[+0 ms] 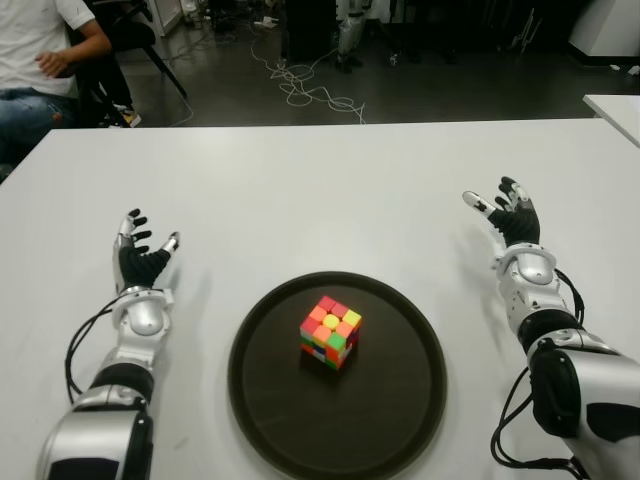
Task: Pick up the Rubik's Cube and put it in the plate
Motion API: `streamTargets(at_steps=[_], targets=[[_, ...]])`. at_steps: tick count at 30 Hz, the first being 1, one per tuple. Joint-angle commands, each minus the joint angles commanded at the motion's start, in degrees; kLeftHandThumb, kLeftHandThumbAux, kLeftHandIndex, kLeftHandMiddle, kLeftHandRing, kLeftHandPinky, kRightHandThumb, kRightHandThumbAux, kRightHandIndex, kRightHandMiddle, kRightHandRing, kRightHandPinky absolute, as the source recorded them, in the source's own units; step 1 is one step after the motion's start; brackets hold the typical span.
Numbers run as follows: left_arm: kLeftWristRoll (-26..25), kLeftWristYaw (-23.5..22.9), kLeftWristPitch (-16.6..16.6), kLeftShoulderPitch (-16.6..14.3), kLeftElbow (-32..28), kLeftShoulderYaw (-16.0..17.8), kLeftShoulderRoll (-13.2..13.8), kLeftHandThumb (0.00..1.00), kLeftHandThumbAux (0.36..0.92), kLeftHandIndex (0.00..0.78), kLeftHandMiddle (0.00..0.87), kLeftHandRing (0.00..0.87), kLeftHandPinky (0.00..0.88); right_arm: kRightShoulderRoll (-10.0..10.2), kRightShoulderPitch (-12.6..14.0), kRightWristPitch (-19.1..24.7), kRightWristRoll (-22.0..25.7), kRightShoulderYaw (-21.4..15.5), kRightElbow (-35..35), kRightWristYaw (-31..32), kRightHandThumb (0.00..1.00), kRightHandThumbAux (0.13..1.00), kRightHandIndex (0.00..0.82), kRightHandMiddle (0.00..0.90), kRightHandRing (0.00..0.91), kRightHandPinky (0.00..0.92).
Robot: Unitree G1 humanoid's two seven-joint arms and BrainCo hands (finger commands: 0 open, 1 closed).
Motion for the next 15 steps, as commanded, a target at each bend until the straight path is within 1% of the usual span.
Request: streamTargets(at_steps=[1, 3, 8, 10, 12, 15], targets=[[-0.09, -0.11, -0.14, 0.03, -0.01, 0.06, -0.03, 0.212, 0.728, 0.113, 0.209, 0.25, 0.321, -0.01, -0.04, 0.2, -0.01, -0.07, -0.03, -0.16, 0.0, 0.772, 0.001, 0.0, 0.0, 0.004], [-0.36, -0.43, -0.42, 0.03, -0.01, 0.25, -0.1, 0.226, 0.729, 0.115, 0.22, 0.268, 0.343, 0.07, -0.18, 0.61, 0.01, -0.27, -0.09, -0.79, 0.0, 0.77, 0.0, 0.0, 0.0, 0.008], [-0.28, -0.4, -0.39, -0.01, 0.12, 0.19, -0.1, 0.245, 0.729, 0.118, 0.23, 0.284, 0.361, 0.06, -0.15, 0.82, -0.3, -0.35, -0.2, -1.11, 0.0, 0.767, 0.0, 0.0, 0.0, 0.012], [0.0, -0.21, -0.04, -0.07, 0.22, 0.01, 0.05, 0.224, 0.725, 0.114, 0.214, 0.259, 0.326, 0.05, -0.1, 0.82, -0.62, -0.14, -0.24, -1.25, 0.0, 0.763, 0.0, 0.0, 0.0, 0.008], [0.26, 0.03, 0.23, -0.1, 0.31, -0.16, 0.09, 0.212, 0.721, 0.112, 0.208, 0.248, 0.309, 0.03, -0.08, 0.9, -0.8, -0.01, -0.24, -1.26, 0.0, 0.76, 0.0, 0.0, 0.0, 0.005], [0.39, 0.22, 0.77, -0.2, 0.45, -0.24, 0.07, 0.196, 0.711, 0.107, 0.19, 0.213, 0.253, -0.03, -0.15, 1.32, -1.12, 0.24, -0.2, -1.37, 0.0, 0.753, 0.0, 0.0, 0.0, 0.001]])
